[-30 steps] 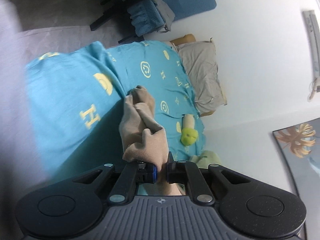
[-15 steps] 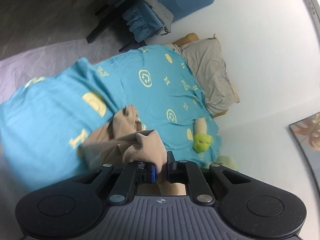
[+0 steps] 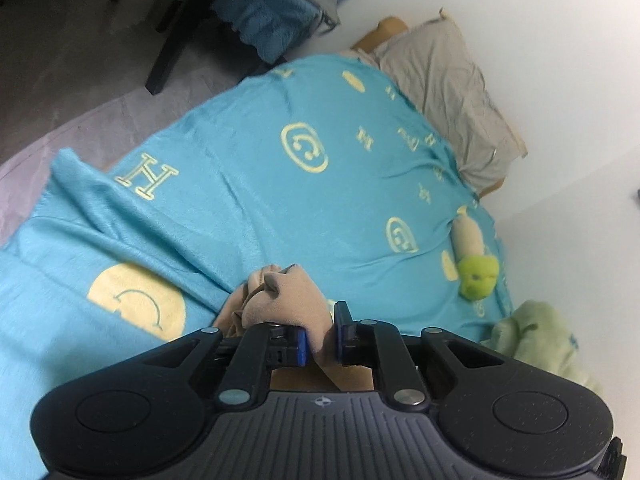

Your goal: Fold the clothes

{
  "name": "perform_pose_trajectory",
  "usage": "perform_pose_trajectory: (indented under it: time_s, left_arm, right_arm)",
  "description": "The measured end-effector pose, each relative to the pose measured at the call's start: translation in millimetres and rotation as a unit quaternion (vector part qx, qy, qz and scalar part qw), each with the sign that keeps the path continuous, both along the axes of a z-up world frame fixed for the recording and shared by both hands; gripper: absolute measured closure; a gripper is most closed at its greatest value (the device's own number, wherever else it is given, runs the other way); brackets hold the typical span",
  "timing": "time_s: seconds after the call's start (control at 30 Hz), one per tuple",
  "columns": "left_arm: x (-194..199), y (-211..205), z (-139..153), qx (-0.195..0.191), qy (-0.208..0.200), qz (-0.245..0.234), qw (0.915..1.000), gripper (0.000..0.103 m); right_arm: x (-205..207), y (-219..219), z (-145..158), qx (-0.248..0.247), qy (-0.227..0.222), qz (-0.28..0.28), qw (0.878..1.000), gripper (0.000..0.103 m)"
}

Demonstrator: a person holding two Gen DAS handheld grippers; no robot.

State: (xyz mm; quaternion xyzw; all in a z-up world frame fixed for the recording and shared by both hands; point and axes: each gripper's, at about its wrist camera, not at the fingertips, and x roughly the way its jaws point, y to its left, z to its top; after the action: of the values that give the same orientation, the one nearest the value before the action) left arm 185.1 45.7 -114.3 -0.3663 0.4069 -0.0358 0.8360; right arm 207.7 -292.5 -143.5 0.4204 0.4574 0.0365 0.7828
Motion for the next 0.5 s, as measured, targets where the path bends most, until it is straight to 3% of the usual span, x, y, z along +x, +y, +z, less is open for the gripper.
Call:
perform_pose_trajectory:
  time_s: [0.13, 0.3, 0.4, 0.43, 0.47, 0.5]
  left_arm:
    - [6, -7, -4, 0.028, -0.002, -0.017, 0.9995, 0.089]
    - [13, -15, -7, 0.062, -0.006, -0.039, 0.9973, 0.079]
    - [8, -21, -1, 0.086, -0.021, -0.054, 0.9946, 0.054]
    - [6, -23, 0, 0.097, -0.026, -0.059, 0.9932, 0.046]
    - [4, -25, 2, 0.108, -0.031, -0.063, 0.9916, 0.04]
    - [2, -28, 4, 0.12, -0.036, -0.068, 0.9898, 0.036]
  right_arm:
    - [6, 2, -10, -0.01, 0.011, 0.005, 1.0, 0.089]
    - [5, 2, -16, -0.008, 0.02, 0.004, 1.0, 0.089]
    - [1, 2, -10, -0.011, 0.003, 0.015, 1.0, 0.083]
    - [0, 2, -7, -0.014, -0.005, 0.02, 1.0, 0.07]
    - [-2, 3, -4, -0.016, -0.014, 0.025, 0.999, 0.046]
    - [-5, 4, 1, -0.016, -0.034, 0.029, 0.999, 0.033]
